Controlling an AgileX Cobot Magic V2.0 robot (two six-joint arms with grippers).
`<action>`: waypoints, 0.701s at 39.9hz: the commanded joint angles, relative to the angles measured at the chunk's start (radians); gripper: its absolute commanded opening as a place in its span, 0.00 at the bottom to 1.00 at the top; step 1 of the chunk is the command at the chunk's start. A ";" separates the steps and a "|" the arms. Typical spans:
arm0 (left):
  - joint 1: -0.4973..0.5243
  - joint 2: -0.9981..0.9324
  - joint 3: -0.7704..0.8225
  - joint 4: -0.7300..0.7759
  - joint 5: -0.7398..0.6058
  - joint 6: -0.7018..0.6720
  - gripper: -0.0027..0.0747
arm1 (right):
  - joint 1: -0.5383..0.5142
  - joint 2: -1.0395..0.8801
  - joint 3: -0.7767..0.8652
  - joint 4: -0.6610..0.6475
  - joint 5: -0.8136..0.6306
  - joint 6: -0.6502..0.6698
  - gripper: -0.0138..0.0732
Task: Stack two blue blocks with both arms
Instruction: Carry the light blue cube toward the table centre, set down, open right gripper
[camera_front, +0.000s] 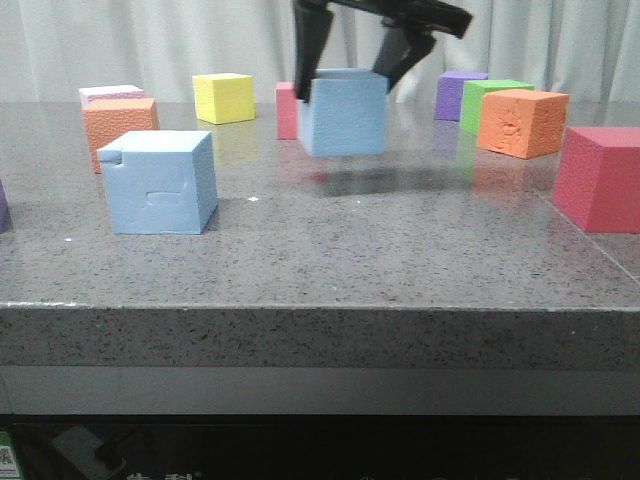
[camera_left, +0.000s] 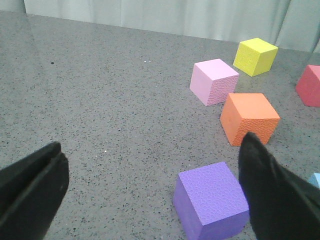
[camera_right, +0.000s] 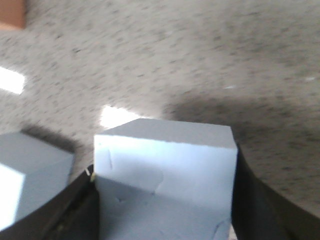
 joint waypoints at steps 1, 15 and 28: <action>0.001 0.004 -0.037 -0.001 -0.082 -0.003 0.90 | 0.022 -0.069 -0.021 -0.010 0.050 -0.013 0.54; 0.001 0.004 -0.037 -0.001 -0.082 -0.003 0.90 | 0.029 -0.068 0.048 -0.044 0.063 -0.009 0.49; 0.001 0.004 -0.037 -0.001 -0.083 -0.003 0.90 | 0.029 -0.068 0.065 -0.039 0.053 -0.008 0.71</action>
